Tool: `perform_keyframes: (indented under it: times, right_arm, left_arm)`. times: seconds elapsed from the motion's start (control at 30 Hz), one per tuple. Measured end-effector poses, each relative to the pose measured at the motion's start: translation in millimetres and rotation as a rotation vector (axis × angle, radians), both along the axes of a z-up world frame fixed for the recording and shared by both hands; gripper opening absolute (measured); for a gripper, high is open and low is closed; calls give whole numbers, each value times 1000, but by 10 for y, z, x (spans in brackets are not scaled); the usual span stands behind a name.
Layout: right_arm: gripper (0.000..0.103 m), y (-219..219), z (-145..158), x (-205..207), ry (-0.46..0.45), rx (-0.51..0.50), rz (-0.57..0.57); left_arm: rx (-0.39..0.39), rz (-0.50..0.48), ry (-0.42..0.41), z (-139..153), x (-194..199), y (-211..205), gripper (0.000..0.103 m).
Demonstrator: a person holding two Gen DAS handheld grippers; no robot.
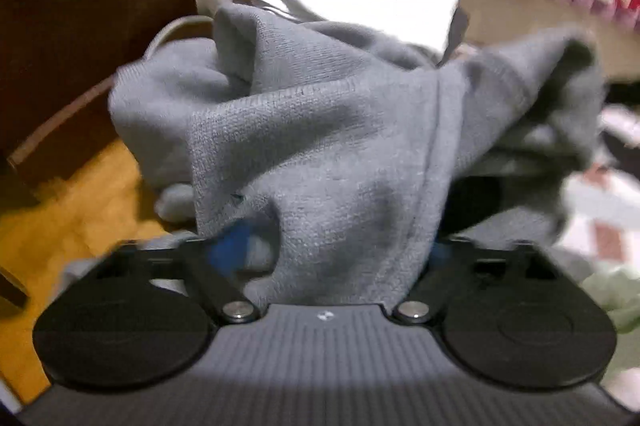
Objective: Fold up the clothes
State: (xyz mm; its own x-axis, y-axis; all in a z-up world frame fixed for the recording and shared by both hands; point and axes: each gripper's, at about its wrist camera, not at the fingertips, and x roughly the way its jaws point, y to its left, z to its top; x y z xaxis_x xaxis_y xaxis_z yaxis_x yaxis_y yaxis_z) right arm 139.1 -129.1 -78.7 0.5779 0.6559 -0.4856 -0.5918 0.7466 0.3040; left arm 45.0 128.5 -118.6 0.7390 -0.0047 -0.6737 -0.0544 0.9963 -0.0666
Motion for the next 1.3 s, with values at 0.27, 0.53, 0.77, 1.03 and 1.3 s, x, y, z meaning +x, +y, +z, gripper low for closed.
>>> perform_keyframes:
  times: [0.27, 0.53, 0.77, 1.03, 1.3]
  right_arm:
    - [4, 10, -90, 40, 1, -24, 13]
    - [9, 215, -130, -78, -44, -216, 99]
    - [62, 195, 226, -349, -134, -155, 251]
    - [66, 555, 348, -498, -211, -211, 420]
    - [85, 904, 282, -556, -231, -226, 486]
  left_arm:
    - [-80, 105, -39, 202, -150, 230, 23]
    - [153, 162, -55, 171, -102, 43, 9]
    - [152, 159, -196, 598, -301, 17, 9]
    - [125, 134, -302, 917, -403, -103, 8]
    - [114, 39, -410, 1212, -551, -256, 8]
